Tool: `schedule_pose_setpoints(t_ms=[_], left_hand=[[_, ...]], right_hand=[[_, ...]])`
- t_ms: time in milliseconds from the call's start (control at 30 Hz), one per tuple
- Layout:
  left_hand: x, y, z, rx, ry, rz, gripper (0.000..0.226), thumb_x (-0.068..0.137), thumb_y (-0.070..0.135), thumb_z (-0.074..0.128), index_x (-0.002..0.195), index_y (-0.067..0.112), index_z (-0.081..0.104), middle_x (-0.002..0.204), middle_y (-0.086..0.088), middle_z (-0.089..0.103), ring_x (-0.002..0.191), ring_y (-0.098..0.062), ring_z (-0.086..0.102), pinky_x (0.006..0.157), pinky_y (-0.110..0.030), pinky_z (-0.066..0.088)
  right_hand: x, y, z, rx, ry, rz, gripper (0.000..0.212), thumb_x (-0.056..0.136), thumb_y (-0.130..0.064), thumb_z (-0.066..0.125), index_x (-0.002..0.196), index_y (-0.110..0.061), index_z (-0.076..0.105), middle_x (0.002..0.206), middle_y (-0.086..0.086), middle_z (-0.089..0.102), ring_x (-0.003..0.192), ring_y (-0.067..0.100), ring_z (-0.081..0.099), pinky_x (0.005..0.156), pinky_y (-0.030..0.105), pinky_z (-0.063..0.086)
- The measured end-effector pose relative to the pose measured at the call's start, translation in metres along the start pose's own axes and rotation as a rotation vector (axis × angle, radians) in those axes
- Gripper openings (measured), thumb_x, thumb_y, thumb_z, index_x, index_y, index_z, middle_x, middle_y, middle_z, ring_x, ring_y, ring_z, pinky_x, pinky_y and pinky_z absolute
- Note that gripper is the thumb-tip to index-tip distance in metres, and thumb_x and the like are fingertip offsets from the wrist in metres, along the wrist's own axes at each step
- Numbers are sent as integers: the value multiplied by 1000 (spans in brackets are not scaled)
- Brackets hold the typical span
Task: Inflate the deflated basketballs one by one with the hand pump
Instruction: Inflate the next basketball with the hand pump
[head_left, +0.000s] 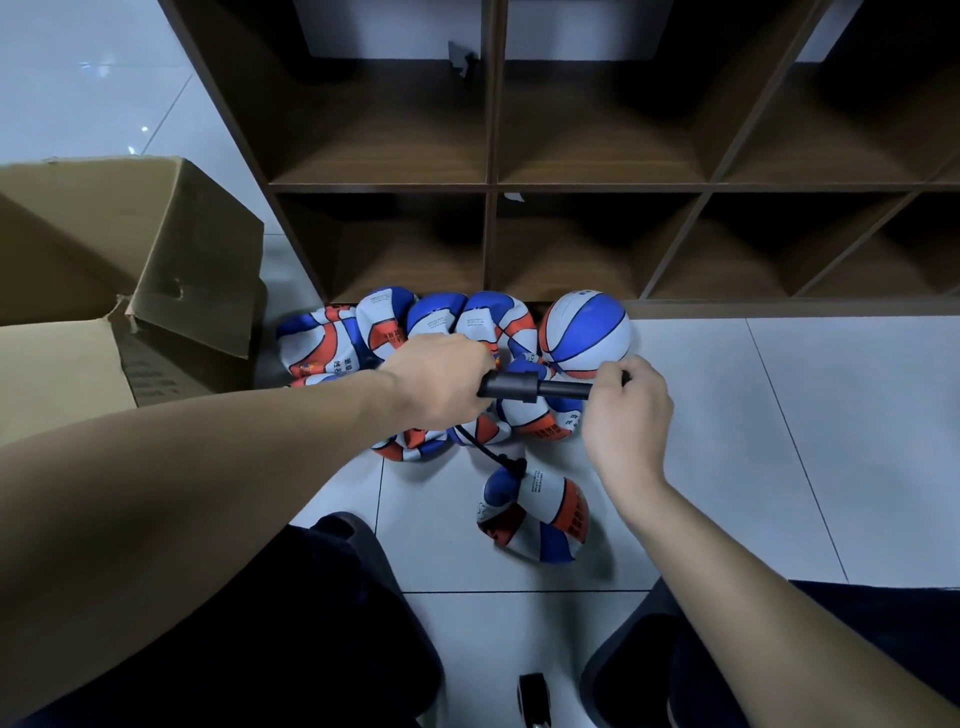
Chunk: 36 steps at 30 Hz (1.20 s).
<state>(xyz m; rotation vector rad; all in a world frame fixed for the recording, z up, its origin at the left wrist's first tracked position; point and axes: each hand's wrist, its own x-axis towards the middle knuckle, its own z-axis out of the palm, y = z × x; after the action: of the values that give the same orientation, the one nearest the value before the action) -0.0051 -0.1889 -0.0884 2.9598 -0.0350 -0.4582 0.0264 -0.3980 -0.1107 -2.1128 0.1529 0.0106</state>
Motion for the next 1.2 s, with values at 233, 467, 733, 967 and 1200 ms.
schedule_pose_setpoints(t_ms=[233,467,733,967,1200], left_hand=[[0,10,1,-2,81,29,18,96,27,58,79,29,55,69,5,60,63,-20,59,54,-33,46],[0,21,3,-25,109,30,15,94,27,61,80,28,55,69,4,59,61,-17,55,52,-30,35],[5,11,6,27,106,109,14,97,32,59,84,27,59,69,5,59,61,-18,57,54,-32,44],[5,-17,9,-6,33,40,29,100,37,58,73,27,54,63,3,58,58,-21,58,51,-36,44],[7,-17,3,-26,15,44,30,99,39,58,72,24,57,62,2,59,59,-22,59,55,-37,49]], right_hand=[[-9,-15,7,19,-27,-41,28,101,-14,45,73,-8,41,66,5,46,61,20,39,55,35,34],[-15,-20,12,-37,-27,-91,27,103,-18,45,78,-8,45,70,5,51,64,20,44,57,38,39],[-10,-11,11,-44,-179,-68,29,105,-22,47,80,-9,55,76,3,57,67,16,50,61,35,45],[23,9,-27,28,-47,29,35,95,-12,50,62,-18,37,52,-10,36,52,12,29,51,33,27],[23,4,-24,186,-18,155,42,91,-12,48,57,-25,28,53,-11,25,57,17,22,55,32,20]])
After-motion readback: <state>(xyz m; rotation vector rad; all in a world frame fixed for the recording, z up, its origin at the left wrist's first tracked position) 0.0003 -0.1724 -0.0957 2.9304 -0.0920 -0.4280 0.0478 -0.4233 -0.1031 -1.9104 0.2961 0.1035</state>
